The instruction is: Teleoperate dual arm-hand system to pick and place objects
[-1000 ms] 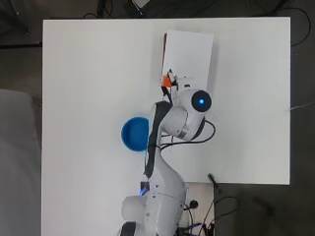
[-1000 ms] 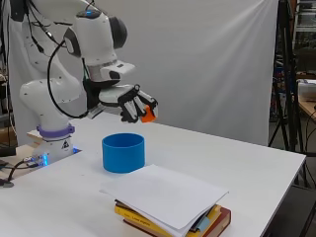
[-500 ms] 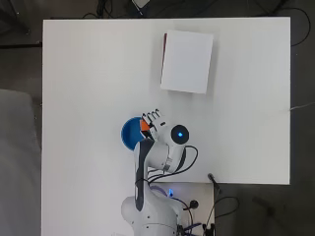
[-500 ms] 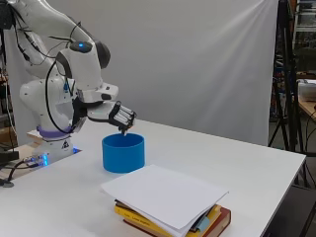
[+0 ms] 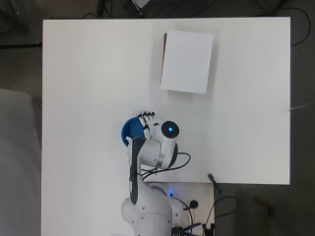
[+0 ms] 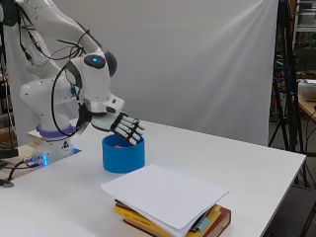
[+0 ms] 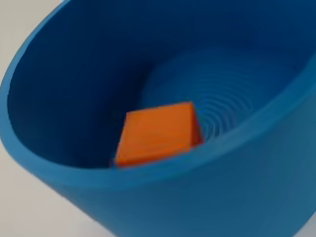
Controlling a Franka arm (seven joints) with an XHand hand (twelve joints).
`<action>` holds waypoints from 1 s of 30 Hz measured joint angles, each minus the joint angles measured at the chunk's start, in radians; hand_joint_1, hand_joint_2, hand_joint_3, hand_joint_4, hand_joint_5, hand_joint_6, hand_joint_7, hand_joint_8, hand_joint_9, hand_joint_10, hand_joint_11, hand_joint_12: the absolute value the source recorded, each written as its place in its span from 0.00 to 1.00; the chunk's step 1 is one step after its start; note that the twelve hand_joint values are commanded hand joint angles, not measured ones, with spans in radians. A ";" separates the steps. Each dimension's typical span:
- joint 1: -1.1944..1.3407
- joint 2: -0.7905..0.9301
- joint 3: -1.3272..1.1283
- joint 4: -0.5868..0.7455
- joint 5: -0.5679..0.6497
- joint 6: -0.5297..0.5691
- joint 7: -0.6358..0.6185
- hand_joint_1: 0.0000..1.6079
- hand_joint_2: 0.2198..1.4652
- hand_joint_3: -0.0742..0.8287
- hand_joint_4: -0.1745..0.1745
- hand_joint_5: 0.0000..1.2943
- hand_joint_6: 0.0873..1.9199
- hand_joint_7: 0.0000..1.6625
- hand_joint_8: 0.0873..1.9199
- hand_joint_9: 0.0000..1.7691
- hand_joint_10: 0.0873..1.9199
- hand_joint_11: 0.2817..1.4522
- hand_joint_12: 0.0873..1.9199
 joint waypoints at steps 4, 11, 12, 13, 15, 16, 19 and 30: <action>0.002 -0.012 -0.003 0.074 0.016 -0.014 0.018 0.14 0.59 0.07 0.73 0.30 0.00 0.25 0.00 0.27 0.00 0.16 0.00; 0.010 -0.032 0.023 0.393 -0.039 -0.170 0.187 0.11 0.60 0.08 0.76 0.28 0.00 0.24 0.00 0.29 0.00 0.16 0.00; 0.011 -0.037 0.029 0.441 -0.051 -0.186 0.212 0.13 0.61 0.08 0.77 0.31 0.00 0.30 0.00 0.33 0.00 0.18 0.00; 0.011 -0.045 0.036 0.489 -0.064 -0.204 0.237 0.14 0.61 0.08 0.76 0.31 0.00 0.32 0.00 0.36 0.00 0.19 0.00; 0.012 -0.058 0.042 0.586 -0.087 -0.251 0.275 0.15 0.61 0.08 0.72 0.27 0.00 0.31 0.00 0.37 0.00 0.20 0.00; 0.011 -0.059 0.045 0.632 -0.100 -0.276 0.294 0.15 0.61 0.08 0.70 0.26 0.00 0.30 0.00 0.37 0.00 0.20 0.00; 0.009 -0.043 0.053 0.769 -0.138 -0.339 0.347 0.16 0.61 0.08 0.65 0.28 0.00 0.33 0.00 0.40 0.00 0.21 0.00; 0.006 0.059 0.065 0.901 -0.220 -0.433 0.428 0.17 0.59 0.08 0.47 0.27 0.00 0.30 0.00 0.37 0.00 0.17 0.00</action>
